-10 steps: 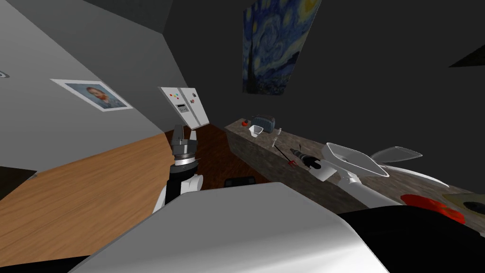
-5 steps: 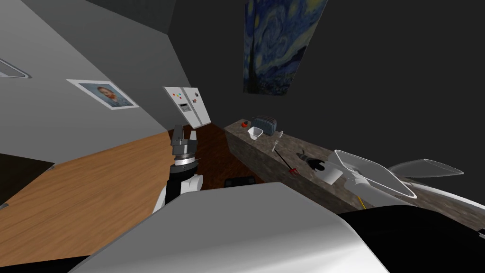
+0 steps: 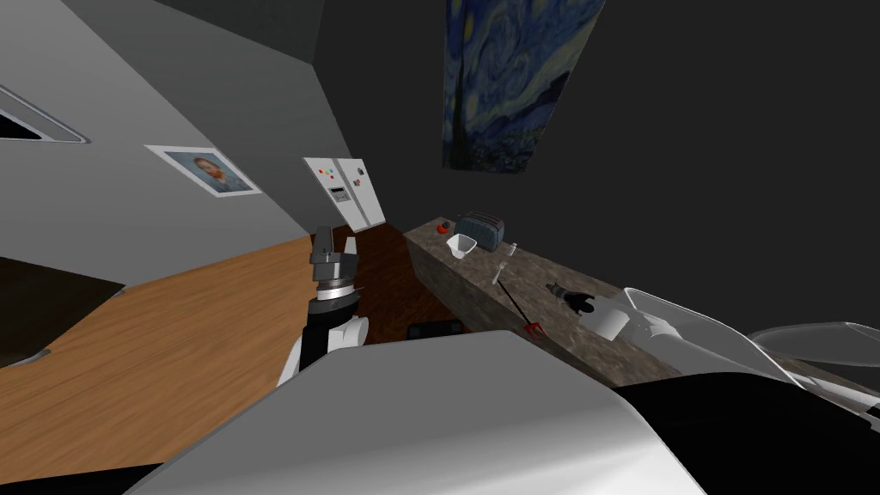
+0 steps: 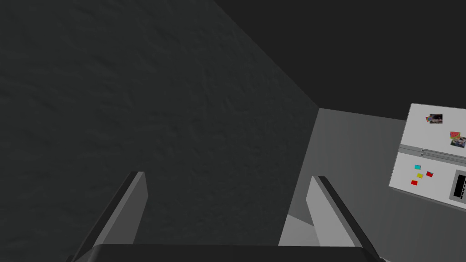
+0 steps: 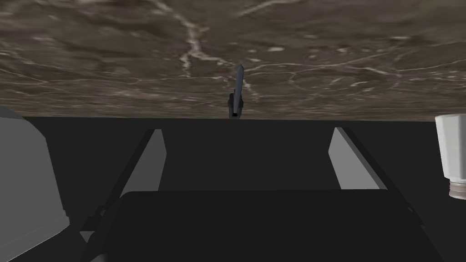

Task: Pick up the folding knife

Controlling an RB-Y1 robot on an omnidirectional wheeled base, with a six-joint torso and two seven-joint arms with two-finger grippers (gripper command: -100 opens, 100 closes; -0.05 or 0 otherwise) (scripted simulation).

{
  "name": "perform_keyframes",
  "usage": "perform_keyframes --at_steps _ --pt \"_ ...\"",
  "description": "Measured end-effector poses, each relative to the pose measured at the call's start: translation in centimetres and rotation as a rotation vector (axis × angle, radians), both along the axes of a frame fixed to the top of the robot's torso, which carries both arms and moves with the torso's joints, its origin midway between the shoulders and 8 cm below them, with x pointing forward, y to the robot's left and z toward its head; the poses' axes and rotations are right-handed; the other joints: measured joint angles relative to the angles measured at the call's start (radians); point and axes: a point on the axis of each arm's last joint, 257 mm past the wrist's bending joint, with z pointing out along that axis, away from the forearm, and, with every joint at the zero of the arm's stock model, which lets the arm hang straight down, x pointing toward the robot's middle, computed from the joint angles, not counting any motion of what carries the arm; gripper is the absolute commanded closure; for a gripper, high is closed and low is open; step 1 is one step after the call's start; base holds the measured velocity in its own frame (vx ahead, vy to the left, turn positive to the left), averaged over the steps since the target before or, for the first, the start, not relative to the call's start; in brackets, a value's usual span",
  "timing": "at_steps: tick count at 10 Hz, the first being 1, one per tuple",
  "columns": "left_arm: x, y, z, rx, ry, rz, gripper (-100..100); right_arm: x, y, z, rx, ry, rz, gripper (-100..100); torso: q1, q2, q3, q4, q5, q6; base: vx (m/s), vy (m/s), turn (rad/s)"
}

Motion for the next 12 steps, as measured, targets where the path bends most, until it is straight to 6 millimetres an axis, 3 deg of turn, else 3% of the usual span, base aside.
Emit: perform_keyframes --at_steps 1,5,12 --pt "0.0 0.0 0.0 0.000 0.000 0.000 0 0.0 0.0 0.0 0.000 0.000 0.000 -100 0.004 0.002 0.001 0.001 0.001 0.000 -0.054 -0.027 -0.056" --pt "0.0 0.0 0.0 0.000 0.000 0.000 0 2.7 -1.0 0.9 -0.036 -0.048 -0.032 -100 0.003 0.008 0.005 0.002 0.001 0.001 -0.061 -0.030 -0.031" --pt "0.0 0.0 0.0 0.000 0.000 0.000 0 7.1 -0.8 1.4 -0.072 -0.083 -0.045 -100 0.003 0.007 0.004 0.002 0.001 0.001 -0.041 -0.028 -0.022"
